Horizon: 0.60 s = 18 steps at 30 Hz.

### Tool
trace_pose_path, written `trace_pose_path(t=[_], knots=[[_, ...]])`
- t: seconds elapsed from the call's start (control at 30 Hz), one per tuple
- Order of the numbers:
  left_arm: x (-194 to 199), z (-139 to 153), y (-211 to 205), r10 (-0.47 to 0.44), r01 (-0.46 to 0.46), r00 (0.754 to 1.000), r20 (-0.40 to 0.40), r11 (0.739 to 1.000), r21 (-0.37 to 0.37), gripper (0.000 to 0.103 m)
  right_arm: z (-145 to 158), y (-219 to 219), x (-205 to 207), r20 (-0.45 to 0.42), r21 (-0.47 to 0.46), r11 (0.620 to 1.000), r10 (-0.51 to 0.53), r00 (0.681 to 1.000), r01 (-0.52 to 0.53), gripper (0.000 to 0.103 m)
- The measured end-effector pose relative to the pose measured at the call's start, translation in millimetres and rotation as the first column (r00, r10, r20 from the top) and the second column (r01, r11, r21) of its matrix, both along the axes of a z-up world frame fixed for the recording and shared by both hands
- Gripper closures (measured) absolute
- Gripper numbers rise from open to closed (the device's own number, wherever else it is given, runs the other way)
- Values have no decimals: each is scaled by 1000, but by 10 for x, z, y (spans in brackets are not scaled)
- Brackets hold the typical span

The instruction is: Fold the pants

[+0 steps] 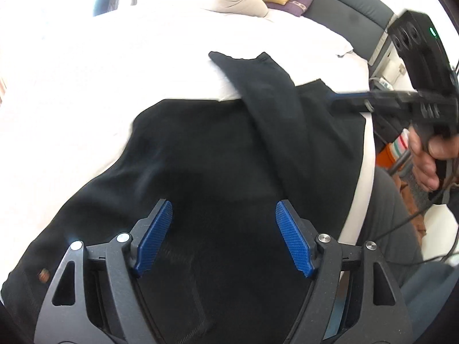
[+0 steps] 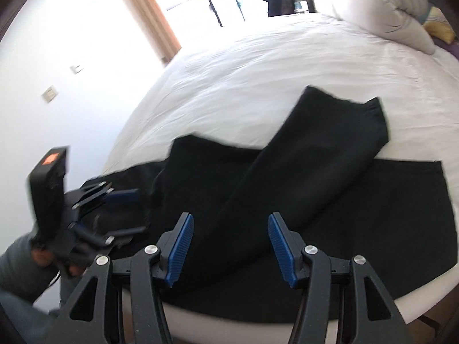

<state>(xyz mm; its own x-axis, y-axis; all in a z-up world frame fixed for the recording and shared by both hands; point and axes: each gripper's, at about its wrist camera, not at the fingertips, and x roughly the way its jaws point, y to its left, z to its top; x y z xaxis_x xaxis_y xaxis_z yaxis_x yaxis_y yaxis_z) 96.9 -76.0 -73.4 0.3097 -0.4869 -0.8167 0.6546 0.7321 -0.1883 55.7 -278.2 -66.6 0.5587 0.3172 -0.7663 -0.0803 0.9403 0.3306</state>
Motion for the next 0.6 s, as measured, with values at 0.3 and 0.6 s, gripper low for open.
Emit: trace_pose_path(t=[0.3, 0.6], knots=[[125, -527, -44, 78, -77, 994, -72, 997, 13, 30, 137, -151, 1283, -41, -120, 977, -185, 982, 179, 42], [187, -592, 10, 82, -82, 996, -42, 997, -2, 29, -595, -190, 2304, -168, -262, 931, -302, 938, 253, 40]])
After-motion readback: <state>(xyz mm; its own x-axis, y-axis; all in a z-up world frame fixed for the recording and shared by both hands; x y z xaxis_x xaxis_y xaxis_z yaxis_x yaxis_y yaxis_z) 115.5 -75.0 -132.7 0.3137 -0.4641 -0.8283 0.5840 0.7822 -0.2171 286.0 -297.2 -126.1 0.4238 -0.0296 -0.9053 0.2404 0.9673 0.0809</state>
